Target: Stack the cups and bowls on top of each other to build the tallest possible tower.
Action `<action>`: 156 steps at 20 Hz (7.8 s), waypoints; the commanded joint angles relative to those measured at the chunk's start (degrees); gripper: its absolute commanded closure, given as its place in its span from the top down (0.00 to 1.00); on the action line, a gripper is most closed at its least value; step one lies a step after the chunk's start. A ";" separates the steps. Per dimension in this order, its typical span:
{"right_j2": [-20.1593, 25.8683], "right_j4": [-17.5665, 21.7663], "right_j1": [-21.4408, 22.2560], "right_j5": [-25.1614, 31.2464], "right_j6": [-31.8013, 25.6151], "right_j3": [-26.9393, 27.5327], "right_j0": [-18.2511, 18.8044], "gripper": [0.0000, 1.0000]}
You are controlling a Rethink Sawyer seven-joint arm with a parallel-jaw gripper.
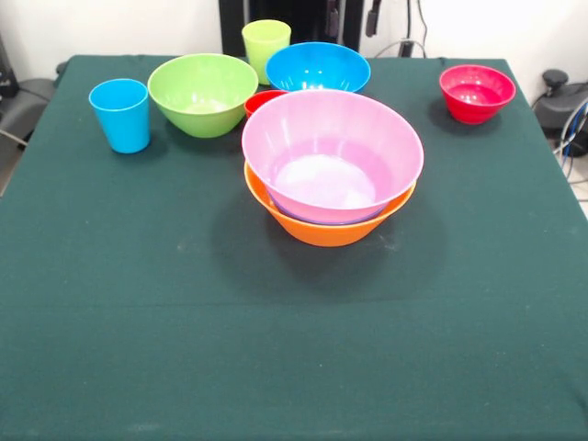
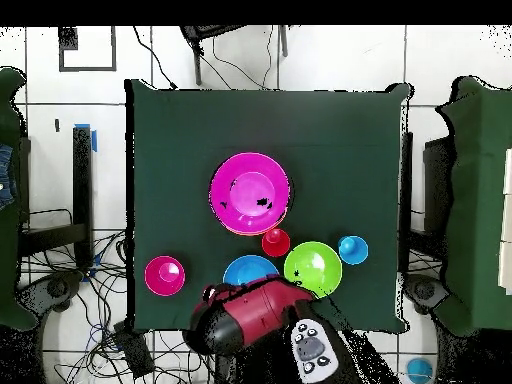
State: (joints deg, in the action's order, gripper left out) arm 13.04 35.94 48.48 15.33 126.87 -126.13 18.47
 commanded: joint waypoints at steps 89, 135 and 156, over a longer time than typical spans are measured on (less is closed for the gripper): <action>0.86 5.98 -19.71 -6.34 -5.12 12.67 -1.47 1.00; 1.89 9.52 -15.72 -2.15 -3.53 13.14 -0.85 1.00; 2.58 17.82 -14.18 -4.30 -7.59 3.68 13.35 1.00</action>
State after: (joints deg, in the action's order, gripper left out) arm 13.16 47.34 34.63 10.14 126.87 -120.11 27.49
